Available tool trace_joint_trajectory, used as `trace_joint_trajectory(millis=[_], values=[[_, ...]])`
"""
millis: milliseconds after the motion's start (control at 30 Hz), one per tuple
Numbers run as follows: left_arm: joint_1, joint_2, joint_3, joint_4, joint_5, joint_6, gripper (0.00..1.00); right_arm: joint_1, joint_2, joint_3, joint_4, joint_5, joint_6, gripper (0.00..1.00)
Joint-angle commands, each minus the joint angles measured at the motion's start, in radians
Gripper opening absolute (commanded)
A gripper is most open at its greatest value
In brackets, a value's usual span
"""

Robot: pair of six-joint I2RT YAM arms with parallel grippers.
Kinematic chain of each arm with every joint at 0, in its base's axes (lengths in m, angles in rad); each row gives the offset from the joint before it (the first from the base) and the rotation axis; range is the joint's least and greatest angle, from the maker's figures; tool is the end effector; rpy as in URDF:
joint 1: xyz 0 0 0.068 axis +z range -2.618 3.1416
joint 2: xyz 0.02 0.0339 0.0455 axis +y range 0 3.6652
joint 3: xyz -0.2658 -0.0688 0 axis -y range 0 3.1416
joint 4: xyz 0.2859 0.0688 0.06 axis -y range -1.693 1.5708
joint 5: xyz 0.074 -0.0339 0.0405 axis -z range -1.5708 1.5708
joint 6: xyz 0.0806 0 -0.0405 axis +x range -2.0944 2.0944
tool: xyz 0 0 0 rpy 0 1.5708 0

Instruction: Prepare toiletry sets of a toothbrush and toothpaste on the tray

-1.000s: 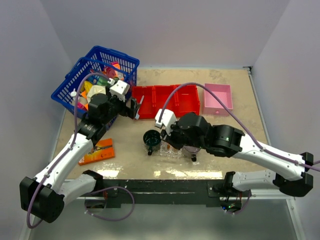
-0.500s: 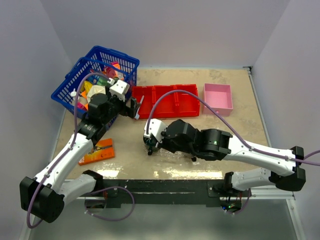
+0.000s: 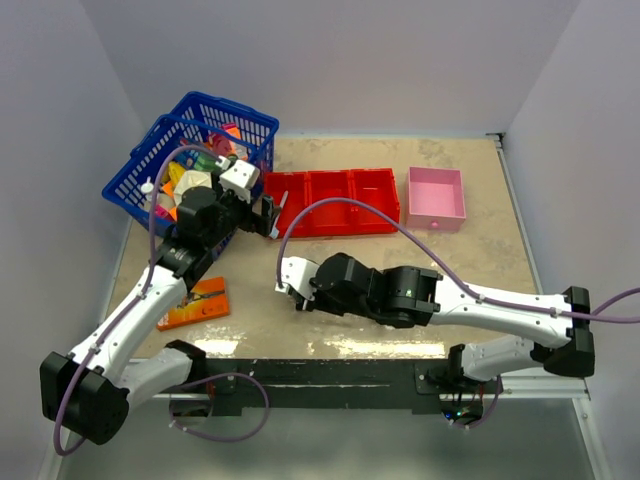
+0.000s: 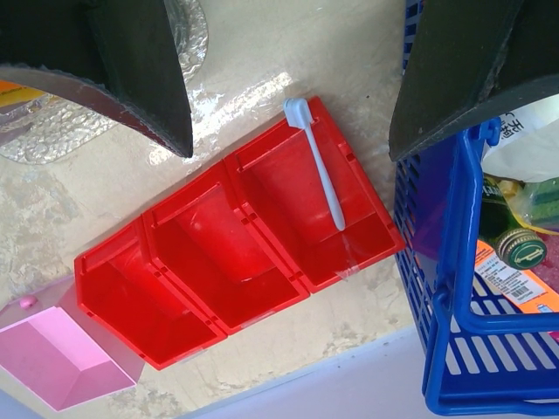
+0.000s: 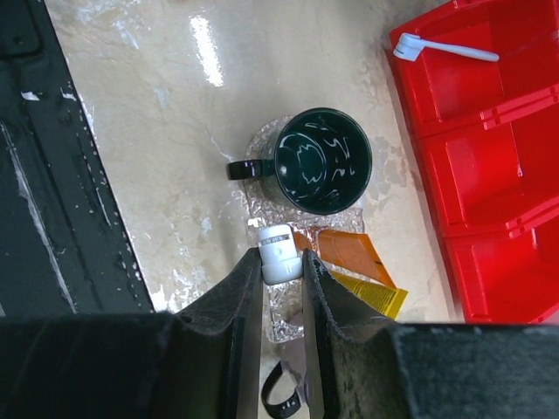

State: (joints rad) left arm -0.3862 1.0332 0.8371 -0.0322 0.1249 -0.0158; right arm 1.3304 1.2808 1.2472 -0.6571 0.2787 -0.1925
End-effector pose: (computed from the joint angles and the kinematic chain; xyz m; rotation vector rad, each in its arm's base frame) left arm 0.2982 -0.1321 0.3101 0.4223 1.7653 -0.3986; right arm 0.1045 0.3332 0.3221 -1.4401 1.7254 0.3039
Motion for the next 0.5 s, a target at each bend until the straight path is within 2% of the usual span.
trace_joint_trajectory(millis=[0,467], values=[[0.004,0.001,0.011,0.041,-0.005,-0.001,0.97,0.02,-0.001,-0.02,0.062,0.054,-0.028,0.0],[0.004,0.002,0.014,0.041,0.009,-0.001,0.97,0.032,0.058,-0.097,0.158,0.129,-0.067,0.0]])
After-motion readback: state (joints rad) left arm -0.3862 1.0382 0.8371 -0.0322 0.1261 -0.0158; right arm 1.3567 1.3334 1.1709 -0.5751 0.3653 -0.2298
